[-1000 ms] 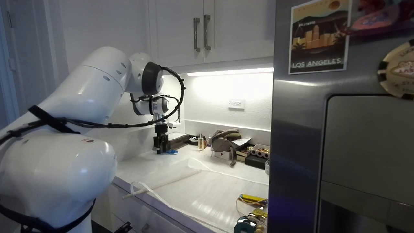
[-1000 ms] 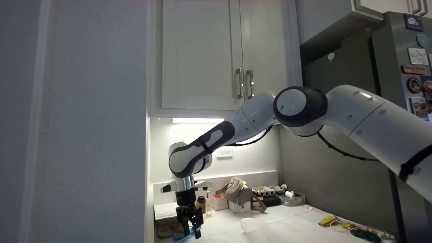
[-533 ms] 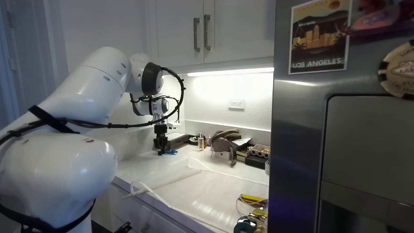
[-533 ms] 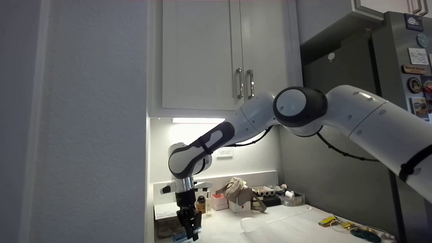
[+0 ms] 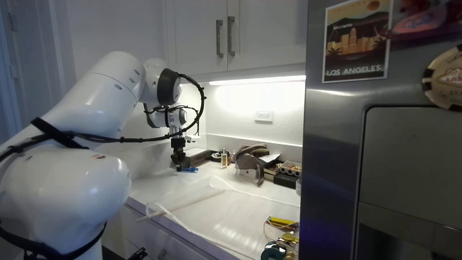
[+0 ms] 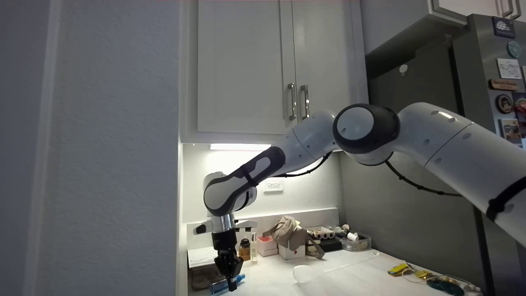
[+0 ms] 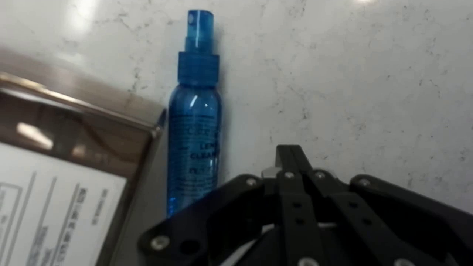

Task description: Place the blue bottle upright on the bottom right corner of the counter, hang the white object on the side of the fridge

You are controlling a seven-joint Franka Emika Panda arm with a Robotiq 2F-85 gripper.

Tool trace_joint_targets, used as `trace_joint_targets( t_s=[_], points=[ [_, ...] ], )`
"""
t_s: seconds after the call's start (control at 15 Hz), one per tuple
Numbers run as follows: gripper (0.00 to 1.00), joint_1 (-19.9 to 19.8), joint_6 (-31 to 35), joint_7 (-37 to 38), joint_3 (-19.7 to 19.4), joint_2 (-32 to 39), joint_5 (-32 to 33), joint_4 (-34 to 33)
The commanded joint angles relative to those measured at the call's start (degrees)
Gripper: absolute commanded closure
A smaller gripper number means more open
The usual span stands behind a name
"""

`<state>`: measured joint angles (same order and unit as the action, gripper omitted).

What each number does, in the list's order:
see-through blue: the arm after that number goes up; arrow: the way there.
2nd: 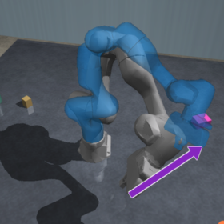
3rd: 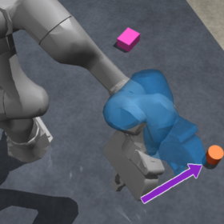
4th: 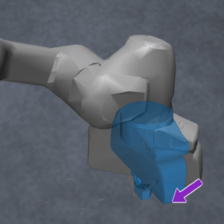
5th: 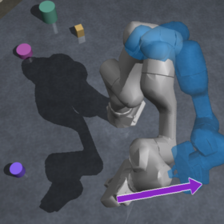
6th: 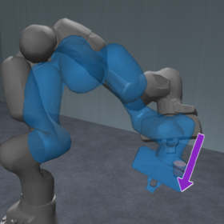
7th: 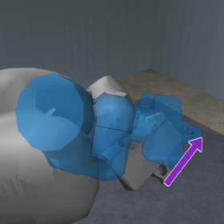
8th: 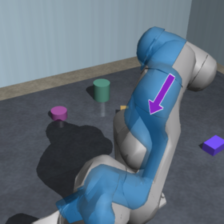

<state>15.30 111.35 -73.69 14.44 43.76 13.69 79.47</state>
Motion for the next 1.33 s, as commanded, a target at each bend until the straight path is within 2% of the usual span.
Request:
trace_joint_targets(
  t_s=[0.0, 0.4, 0.6, 0.87, 1.0, 1.13, 1.27],
  points=[
    [0.68, 0.57, 0.67, 2.08, -0.62, -3.12, 0.28, 2.95],
    [0.22, 1.1, 1.48, 3.82, -0.39, -6.66, 0.59, 5.71],
    [0.01, 2.21, 6.92, 7.76, -0.97, -10.4, 3.0, 10.44],
    [0.0, 3.0, 21.45, 18.44, -2.3, -14.04, 7.68, 17.9],
    [0.0, 3.81, 27.57, 25.35, -4.46, -15.31, 11.97, 21.53],
    [0.0, 4.85, 32.0, 33.57, -7.5, -16.19, 17.68, 24.56],
    [0.0, 5.84, 33.57, 41.74, -10.43, -16.69, 23.8, 26.73]
  ],
)
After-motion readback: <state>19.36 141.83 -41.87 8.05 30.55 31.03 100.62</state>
